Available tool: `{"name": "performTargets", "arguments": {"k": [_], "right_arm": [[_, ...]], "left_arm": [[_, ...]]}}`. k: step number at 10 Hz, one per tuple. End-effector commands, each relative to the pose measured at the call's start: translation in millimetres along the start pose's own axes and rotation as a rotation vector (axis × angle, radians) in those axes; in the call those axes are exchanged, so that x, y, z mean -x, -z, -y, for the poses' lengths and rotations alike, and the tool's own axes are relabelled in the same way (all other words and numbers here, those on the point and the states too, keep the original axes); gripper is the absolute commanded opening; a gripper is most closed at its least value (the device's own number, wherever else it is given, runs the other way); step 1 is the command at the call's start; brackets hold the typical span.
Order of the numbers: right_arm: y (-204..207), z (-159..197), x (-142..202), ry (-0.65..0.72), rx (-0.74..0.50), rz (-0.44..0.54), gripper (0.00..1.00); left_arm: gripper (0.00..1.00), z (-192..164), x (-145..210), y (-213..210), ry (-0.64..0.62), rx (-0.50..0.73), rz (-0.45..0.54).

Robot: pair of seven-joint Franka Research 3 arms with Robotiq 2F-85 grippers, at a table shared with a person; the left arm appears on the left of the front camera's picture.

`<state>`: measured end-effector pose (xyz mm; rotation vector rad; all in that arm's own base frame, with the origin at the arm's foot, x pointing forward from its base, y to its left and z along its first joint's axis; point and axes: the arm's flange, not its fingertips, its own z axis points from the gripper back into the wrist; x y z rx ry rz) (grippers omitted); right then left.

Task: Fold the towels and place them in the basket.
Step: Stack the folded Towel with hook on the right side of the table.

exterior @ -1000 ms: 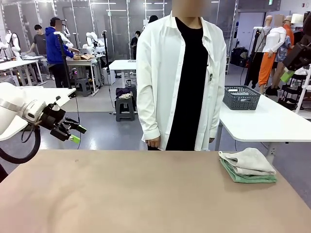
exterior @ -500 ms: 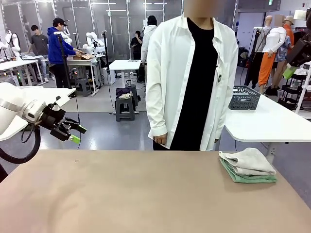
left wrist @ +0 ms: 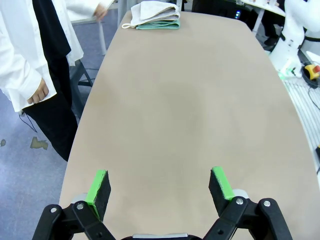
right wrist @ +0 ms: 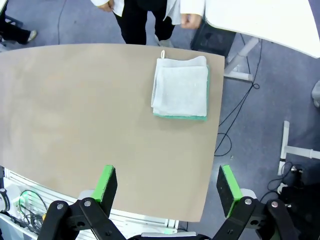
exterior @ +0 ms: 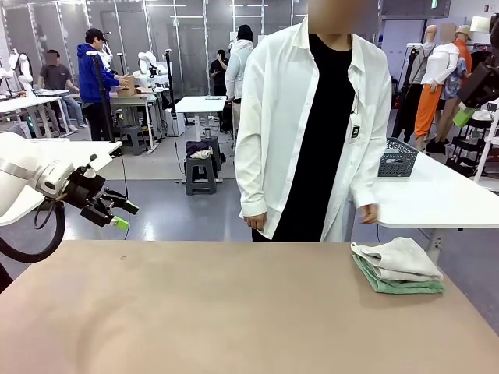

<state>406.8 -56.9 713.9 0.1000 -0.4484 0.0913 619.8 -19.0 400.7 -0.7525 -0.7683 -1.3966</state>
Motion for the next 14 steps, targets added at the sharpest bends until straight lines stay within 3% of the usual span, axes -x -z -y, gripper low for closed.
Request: {"name": "performTargets", "arguments": {"k": [1,14], "right_arm": [[-1.6,-0.7,-0.8,0.012,-0.004,-0.006,1.00],[-1.6,-0.7,-0.8,0.012,-0.004,-0.006,1.00]], "left_arm": [[1.00,2.2,-1.6,0.4,0.001,-0.006,-0.003],[1.00,2.2,-1.6,0.4,0.001,-0.006,-0.003]]}}
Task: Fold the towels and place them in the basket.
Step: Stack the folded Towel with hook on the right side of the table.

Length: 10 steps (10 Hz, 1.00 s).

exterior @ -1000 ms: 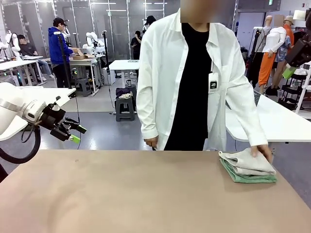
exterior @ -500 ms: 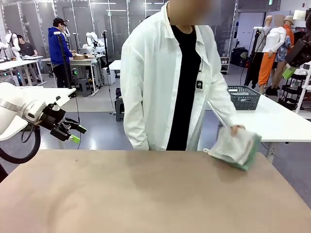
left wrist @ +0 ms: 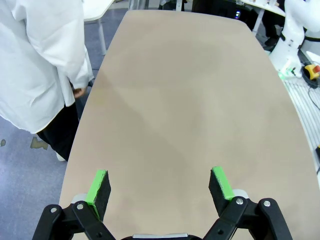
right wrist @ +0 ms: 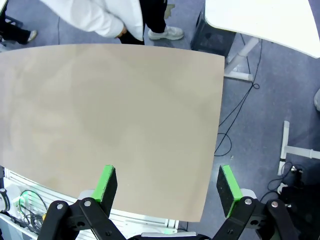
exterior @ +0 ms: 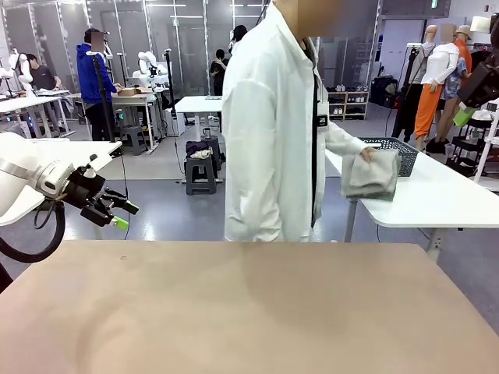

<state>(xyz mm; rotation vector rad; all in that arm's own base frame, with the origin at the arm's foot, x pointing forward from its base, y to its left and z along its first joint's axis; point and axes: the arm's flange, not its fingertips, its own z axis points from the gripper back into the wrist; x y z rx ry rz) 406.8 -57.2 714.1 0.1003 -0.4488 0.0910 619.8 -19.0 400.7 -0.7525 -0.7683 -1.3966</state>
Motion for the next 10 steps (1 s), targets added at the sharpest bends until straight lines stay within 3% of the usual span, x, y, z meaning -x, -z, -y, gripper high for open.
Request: {"name": "performTargets", "arguments": {"k": [1,10], "right_arm": [[-1.4,-0.9,-0.8,0.012,-0.004,-0.006,1.00],[-1.4,-0.9,-0.8,0.012,-0.004,-0.006,1.00]], "left_arm": [[1.00,2.2,-1.6,0.4,0.001,-0.006,-0.003],[1.00,2.2,-1.6,0.4,0.001,-0.006,-0.003]]}}
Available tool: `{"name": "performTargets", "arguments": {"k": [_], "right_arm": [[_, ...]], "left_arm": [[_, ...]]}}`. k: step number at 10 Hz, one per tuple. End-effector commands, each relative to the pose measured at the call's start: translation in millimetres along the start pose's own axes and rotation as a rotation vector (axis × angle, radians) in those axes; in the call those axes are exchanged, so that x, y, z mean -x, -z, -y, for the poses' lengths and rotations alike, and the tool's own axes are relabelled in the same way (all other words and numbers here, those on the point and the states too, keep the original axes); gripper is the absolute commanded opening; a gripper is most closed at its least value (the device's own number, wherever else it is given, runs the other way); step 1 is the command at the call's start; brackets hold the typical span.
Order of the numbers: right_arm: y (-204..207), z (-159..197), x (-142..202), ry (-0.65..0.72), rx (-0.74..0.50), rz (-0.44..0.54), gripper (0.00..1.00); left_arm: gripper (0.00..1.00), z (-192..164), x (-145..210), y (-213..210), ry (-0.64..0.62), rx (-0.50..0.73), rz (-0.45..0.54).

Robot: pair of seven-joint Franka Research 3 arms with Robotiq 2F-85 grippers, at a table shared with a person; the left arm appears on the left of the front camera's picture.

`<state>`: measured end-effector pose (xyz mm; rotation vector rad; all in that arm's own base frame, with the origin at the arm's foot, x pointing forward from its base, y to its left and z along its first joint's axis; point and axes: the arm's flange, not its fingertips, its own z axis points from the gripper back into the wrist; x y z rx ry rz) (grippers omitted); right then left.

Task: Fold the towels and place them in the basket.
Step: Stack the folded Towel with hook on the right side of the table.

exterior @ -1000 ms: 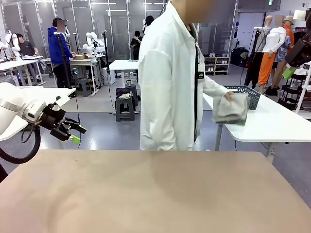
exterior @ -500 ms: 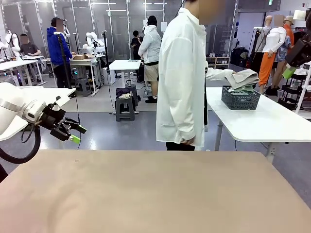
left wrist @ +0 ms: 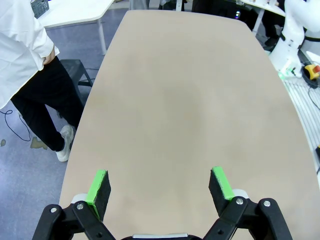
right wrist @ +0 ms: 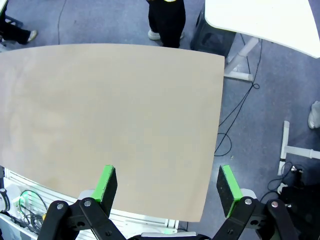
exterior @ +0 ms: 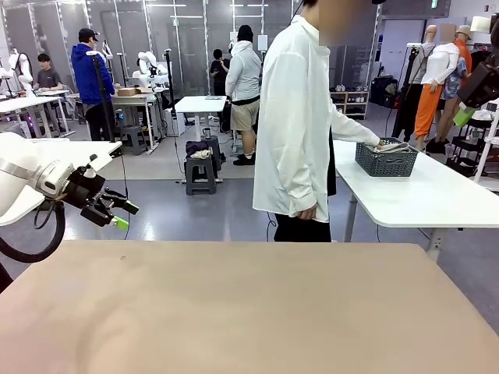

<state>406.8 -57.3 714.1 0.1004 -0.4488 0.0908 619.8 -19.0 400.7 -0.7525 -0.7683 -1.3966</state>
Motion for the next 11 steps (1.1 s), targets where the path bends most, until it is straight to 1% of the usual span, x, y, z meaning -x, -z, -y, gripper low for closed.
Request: {"name": "performTargets", "arguments": {"k": [1,11], "right_arm": [[-1.4,-1.0,-0.8,0.011,-0.004,-0.006,1.00],[-1.4,-1.0,-0.8,0.011,-0.004,-0.006,1.00]], "left_arm": [[1.00,2.2,-1.6,0.4,0.001,-0.006,-0.003],[1.00,2.2,-1.6,0.4,0.001,-0.006,-0.003]]}}
